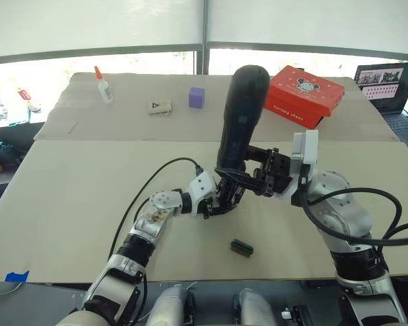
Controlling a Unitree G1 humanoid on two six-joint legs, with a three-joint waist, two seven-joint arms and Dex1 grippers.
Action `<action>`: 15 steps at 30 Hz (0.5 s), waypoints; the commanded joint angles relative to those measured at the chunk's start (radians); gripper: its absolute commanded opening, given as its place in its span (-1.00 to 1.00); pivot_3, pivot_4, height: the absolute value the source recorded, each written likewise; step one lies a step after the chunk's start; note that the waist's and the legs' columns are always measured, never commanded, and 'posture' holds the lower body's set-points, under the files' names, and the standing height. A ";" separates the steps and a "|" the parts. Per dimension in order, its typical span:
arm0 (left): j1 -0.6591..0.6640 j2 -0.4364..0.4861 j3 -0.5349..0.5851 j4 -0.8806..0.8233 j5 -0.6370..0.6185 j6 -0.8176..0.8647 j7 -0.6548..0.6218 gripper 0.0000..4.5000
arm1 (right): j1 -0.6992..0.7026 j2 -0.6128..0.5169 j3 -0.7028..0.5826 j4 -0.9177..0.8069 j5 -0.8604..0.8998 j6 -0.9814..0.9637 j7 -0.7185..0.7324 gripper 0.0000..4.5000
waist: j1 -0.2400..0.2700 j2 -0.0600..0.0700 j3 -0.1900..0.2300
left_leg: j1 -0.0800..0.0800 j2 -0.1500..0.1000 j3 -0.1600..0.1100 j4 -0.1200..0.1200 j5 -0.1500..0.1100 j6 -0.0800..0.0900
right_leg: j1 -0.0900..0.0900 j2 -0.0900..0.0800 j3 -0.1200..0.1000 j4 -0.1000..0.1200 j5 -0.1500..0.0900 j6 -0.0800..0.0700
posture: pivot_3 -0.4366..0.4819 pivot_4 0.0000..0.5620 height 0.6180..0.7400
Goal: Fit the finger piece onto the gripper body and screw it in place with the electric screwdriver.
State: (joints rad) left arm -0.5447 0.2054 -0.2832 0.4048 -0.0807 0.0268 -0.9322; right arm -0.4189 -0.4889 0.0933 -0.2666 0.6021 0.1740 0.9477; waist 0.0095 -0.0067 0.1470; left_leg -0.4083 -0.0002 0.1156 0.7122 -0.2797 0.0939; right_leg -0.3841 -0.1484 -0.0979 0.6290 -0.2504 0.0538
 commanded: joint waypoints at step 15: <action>-0.034 0.009 0.039 -0.048 -0.023 -0.011 0.008 0.04 | -0.070 -0.016 0.085 0.231 -0.112 0.187 -0.060 -0.14 | -0.001 0.000 0.000 | 0.001 0.001 0.000 0.000 0.000 0.000 | -0.001 -0.001 0.000 -0.001 0.000 -0.001 | -0.05 -0.47 1.00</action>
State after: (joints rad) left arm -0.5452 0.2035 -0.2832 0.4049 -0.0809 0.0313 -0.9286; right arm -0.5498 -0.4582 0.1513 -0.1806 0.5949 0.2904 0.9097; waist 0.0087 -0.0067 0.1469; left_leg -0.4073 0.0008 0.1152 0.7117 -0.2799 0.0938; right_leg -0.3857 -0.1494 -0.0977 0.6284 -0.2503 0.0528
